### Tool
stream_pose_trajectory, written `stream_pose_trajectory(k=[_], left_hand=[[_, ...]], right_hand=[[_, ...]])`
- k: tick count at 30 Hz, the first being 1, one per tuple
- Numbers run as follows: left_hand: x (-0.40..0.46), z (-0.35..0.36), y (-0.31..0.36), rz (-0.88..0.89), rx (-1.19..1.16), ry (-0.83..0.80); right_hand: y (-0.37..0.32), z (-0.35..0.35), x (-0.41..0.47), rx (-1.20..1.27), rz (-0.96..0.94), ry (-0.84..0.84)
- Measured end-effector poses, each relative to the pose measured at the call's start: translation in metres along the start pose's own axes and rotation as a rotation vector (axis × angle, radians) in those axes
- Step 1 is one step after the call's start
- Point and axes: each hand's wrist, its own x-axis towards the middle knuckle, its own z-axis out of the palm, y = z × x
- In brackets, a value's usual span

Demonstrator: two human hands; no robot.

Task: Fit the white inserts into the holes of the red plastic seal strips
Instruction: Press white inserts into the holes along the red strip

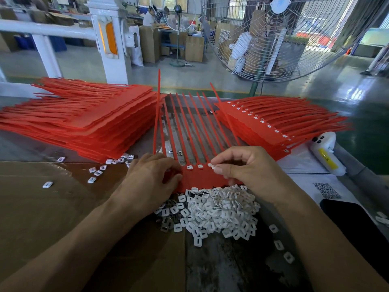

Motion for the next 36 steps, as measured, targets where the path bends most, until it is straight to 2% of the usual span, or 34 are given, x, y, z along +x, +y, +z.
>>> stream_pose_trajectory(k=[12, 21, 24, 28, 36], left_hand=[[0.001, -0.001, -0.001, 0.007, 0.002, 0.003], [0.001, -0.001, -0.001, 0.002, -0.011, -0.002], [0.001, 0.0, -0.002, 0.002, -0.012, 0.002], [0.001, 0.0, -0.002, 0.0, -0.006, -0.003], [0.0, 0.001, -0.002, 0.001, -0.003, -0.001]], right_hand=[[0.004, 0.003, 0.004, 0.014, -0.025, 0.059], [0.018, -0.012, 0.008, -0.183, 0.026, 0.413], [0.027, -0.02, 0.011, -0.271, 0.057, 0.484], [0.039, -0.025, 0.013, -0.408, 0.124, 0.489], [0.046, -0.02, 0.019, -0.523, 0.164, 0.438]])
